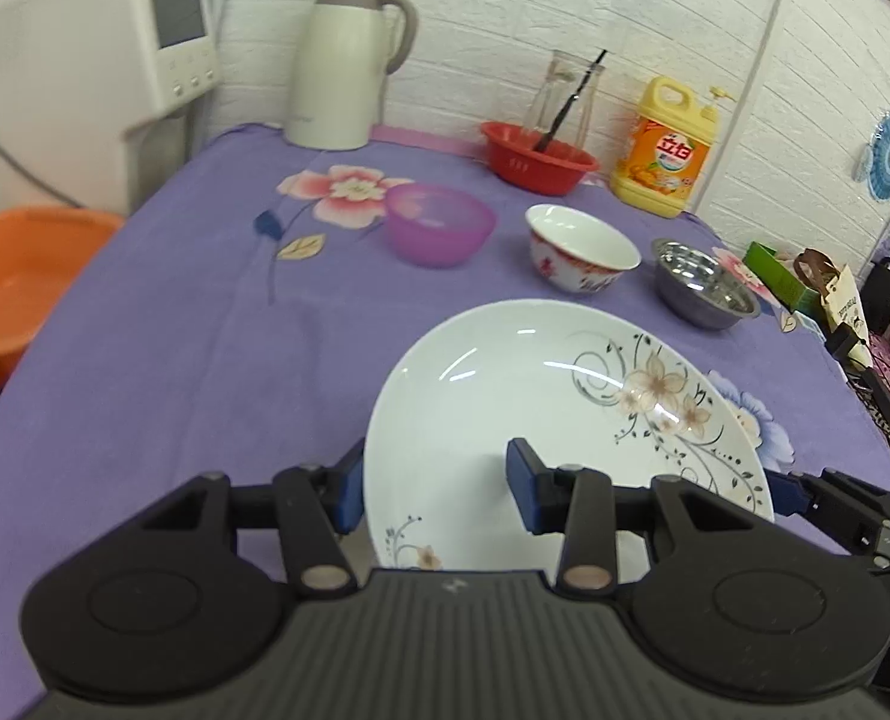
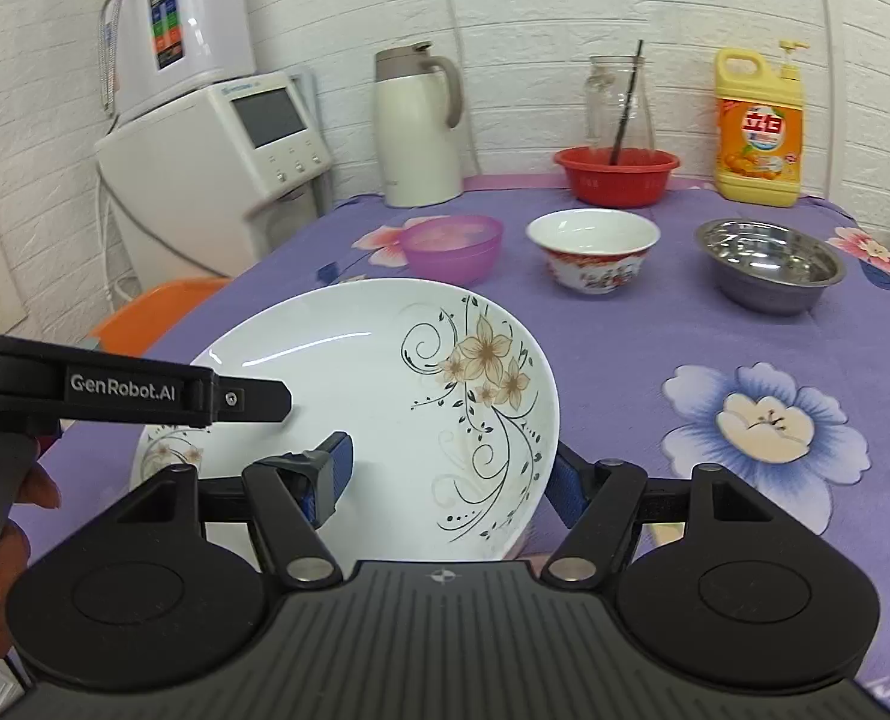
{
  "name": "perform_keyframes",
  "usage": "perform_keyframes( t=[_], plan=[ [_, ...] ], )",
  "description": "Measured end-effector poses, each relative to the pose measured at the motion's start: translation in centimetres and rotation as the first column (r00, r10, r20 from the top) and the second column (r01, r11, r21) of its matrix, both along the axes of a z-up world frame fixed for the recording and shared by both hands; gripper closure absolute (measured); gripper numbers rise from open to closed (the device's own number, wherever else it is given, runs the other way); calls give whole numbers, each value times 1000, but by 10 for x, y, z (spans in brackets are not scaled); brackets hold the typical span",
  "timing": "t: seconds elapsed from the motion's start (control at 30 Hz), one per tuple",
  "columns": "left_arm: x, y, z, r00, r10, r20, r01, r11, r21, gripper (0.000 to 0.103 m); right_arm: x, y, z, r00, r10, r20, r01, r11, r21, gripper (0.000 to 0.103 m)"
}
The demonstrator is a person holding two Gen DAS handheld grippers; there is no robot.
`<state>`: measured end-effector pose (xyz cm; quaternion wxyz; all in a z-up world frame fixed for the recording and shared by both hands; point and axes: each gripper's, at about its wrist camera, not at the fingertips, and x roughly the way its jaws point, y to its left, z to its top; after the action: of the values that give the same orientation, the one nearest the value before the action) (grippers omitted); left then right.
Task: Organize plates and bowls
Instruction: 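Lift the floral plate with the left gripper toward the plate stack, then lower the floral plate onto the stack and open the left gripper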
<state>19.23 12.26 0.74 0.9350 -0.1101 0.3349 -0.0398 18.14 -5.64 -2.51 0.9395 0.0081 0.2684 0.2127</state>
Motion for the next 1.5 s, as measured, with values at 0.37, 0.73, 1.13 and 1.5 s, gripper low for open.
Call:
perform_keyframes(
  t=[0.37, 0.73, 1.13, 1.5],
  plan=[
    [-30, 14, -26, 1000, 5, -9, -5, 1000, 1, 62, -23, 18, -14, 999, 29, -25, -30, 998, -46, 0],
    [-34, 16, -8, 995, 32, 95, -34, 999, 21, 43, -26, 6, -11, 1000, -22, -17, 23, 999, 38, 0],
    [-24, 2, 8, 992, 26, 125, -28, 1000, 9, 38, -25, -11, -4, 1000, -20, 8, 20, 999, 27, 0],
    [-20, -29, 20, 990, -27, 142, 23, 999, 29, 31, -25, -47, -1, 995, -95, 1, 95, 993, 72, 0]
  ],
)
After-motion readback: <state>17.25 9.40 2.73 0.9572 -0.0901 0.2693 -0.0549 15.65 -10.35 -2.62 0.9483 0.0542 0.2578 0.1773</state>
